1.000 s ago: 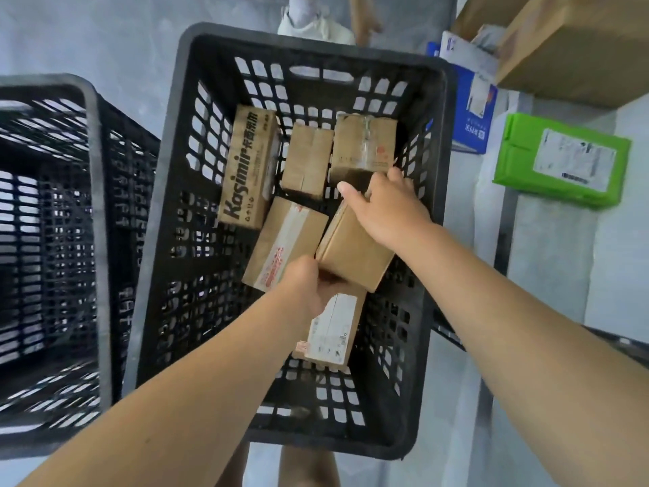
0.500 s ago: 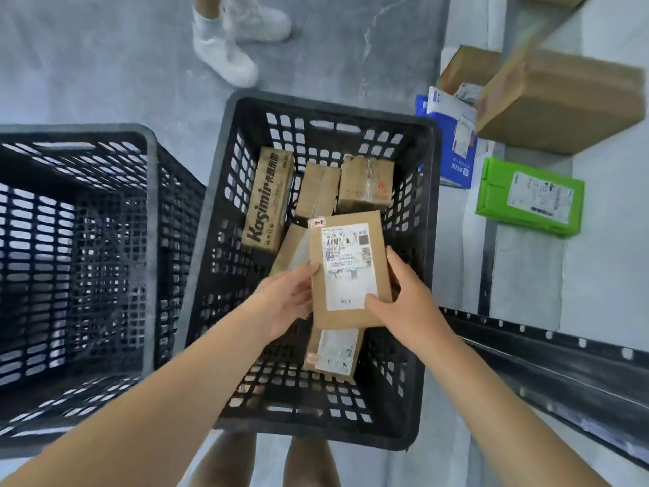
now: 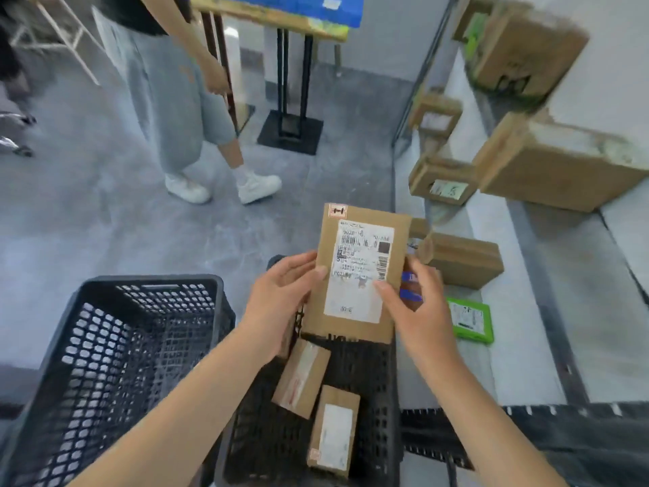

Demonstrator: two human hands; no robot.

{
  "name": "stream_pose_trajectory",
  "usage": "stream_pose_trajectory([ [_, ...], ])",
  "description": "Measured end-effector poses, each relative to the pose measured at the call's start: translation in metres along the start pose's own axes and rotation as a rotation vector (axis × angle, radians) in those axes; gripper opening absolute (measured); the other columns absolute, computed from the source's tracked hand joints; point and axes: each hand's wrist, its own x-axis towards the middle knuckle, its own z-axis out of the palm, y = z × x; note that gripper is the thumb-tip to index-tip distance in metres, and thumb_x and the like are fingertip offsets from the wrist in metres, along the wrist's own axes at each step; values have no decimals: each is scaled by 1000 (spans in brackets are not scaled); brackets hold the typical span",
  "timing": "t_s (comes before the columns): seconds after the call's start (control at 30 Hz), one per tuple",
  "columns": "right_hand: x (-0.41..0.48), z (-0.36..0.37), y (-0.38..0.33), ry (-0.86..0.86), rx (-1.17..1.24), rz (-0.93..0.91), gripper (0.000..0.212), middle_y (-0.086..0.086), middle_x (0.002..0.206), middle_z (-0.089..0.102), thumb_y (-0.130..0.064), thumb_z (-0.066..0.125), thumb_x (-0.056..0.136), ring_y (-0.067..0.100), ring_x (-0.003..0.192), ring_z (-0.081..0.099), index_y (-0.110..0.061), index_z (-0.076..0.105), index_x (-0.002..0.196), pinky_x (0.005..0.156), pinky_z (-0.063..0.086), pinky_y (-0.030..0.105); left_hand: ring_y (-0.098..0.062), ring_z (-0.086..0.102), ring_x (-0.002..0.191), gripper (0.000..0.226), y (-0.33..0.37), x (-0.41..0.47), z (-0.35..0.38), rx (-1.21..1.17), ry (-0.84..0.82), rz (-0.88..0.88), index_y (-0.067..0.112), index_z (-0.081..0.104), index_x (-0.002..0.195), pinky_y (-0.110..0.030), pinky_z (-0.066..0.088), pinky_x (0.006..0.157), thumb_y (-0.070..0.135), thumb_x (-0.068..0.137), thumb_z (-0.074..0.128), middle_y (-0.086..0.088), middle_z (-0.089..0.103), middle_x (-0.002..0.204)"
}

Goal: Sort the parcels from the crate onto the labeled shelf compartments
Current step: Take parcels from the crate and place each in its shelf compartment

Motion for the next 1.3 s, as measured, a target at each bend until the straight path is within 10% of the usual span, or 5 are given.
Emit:
stream_pose_trajectory([
  [0.4,-55,-75,-174,182,136,-249,62,-25,136,55,-59,63,87,6,124,55,-53,38,143,99,53,45,-2,67,106,34,164,-117,31,61,-129,512,19,66,123,-20,55,90,16,89,71,11,73,114],
  [1.3,-237,-191,-243,630,30,-394,63,-24,135,51,-36,65,93,-12,121,49,-44,35,148,93,47,10,-3,68,104,32,192,-271,123,-82,-518,656,20,66,120,-15,55,78,18,88,71,8,74,112],
])
